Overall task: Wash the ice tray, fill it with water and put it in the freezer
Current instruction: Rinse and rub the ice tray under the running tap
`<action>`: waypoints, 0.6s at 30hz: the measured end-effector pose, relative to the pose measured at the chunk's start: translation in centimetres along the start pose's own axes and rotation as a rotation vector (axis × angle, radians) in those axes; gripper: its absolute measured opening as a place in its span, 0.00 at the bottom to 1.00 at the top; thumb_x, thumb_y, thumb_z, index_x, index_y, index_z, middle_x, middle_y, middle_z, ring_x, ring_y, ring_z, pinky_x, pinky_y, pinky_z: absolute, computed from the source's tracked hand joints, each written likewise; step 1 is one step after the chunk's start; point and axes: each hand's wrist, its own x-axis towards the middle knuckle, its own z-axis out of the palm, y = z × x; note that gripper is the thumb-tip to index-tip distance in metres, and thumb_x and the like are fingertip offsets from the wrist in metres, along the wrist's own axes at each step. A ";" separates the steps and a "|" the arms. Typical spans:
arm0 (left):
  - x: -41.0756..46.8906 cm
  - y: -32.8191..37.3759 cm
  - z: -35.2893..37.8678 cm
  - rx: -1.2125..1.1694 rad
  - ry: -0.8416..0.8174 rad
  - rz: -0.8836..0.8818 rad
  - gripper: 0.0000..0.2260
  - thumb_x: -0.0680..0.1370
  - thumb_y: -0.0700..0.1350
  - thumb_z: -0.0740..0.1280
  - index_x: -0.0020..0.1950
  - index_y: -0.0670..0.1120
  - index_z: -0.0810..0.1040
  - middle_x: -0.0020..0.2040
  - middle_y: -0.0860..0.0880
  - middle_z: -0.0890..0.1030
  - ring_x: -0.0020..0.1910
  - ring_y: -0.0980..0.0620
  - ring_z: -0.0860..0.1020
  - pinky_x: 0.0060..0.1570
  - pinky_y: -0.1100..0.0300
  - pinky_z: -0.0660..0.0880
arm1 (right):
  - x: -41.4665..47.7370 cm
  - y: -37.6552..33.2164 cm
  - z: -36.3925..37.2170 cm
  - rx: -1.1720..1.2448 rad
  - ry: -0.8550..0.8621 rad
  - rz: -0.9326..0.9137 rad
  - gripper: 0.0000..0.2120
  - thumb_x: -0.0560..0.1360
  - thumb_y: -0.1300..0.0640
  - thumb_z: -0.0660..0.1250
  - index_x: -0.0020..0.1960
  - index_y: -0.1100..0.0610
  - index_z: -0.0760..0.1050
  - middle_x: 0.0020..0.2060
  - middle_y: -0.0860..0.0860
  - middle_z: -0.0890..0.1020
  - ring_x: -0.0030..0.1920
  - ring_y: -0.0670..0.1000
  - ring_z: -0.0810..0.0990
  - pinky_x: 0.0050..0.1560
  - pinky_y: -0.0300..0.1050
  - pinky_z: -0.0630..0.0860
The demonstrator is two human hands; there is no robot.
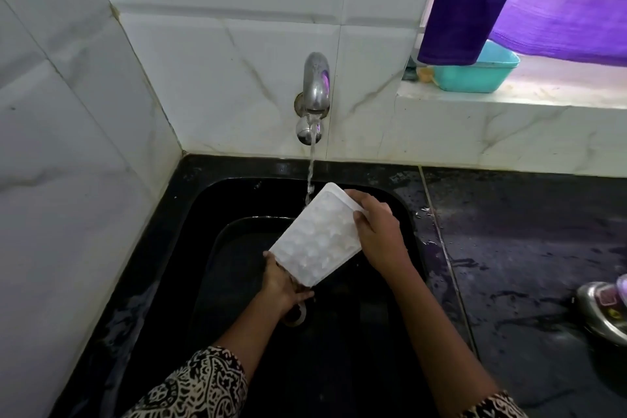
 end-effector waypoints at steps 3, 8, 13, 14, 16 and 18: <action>-0.3 1.0 0.8 0.104 -0.090 0.001 0.44 0.72 0.76 0.41 0.70 0.45 0.70 0.69 0.34 0.71 0.69 0.30 0.66 0.67 0.33 0.60 | -1.0 1.0 -0.9 0.049 0.051 -0.105 0.20 0.74 0.72 0.60 0.58 0.54 0.77 0.57 0.41 0.73 0.62 0.52 0.68 0.64 0.54 0.67; -1.7 1.4 1.3 -0.078 -0.149 0.141 0.20 0.82 0.52 0.55 0.56 0.36 0.74 0.47 0.35 0.81 0.46 0.36 0.80 0.42 0.43 0.81 | -3.0 2.7 -0.6 0.241 0.169 -0.033 0.19 0.75 0.72 0.62 0.46 0.48 0.79 0.72 0.47 0.63 0.74 0.49 0.58 0.69 0.45 0.60; -1.7 0.7 2.2 -0.160 -0.164 0.246 0.12 0.81 0.35 0.55 0.47 0.36 0.77 0.40 0.40 0.83 0.32 0.47 0.84 0.29 0.59 0.80 | -5.0 3.9 0.4 0.827 0.261 0.260 0.17 0.78 0.67 0.61 0.52 0.48 0.81 0.73 0.47 0.64 0.68 0.40 0.67 0.69 0.49 0.68; -1.4 0.8 2.3 -0.177 -0.174 0.266 0.11 0.81 0.34 0.56 0.48 0.36 0.78 0.41 0.40 0.84 0.34 0.47 0.84 0.30 0.59 0.80 | -5.1 4.3 0.5 0.910 0.272 0.297 0.18 0.78 0.67 0.60 0.55 0.48 0.80 0.71 0.49 0.70 0.68 0.46 0.70 0.67 0.52 0.70; -1.3 1.0 2.6 -0.167 -0.218 0.299 0.11 0.81 0.33 0.56 0.52 0.37 0.78 0.43 0.41 0.85 0.37 0.48 0.85 0.33 0.60 0.81 | -5.4 5.0 0.6 0.996 0.288 0.341 0.20 0.79 0.65 0.58 0.61 0.44 0.76 0.65 0.49 0.76 0.65 0.51 0.74 0.62 0.53 0.74; -1.2 1.4 2.8 -0.147 -0.247 0.335 0.12 0.80 0.32 0.57 0.52 0.40 0.79 0.45 0.42 0.85 0.39 0.48 0.85 0.34 0.60 0.81 | -5.4 5.8 0.7 1.040 0.313 0.346 0.21 0.79 0.60 0.60 0.67 0.41 0.69 0.64 0.47 0.77 0.62 0.48 0.77 0.58 0.48 0.77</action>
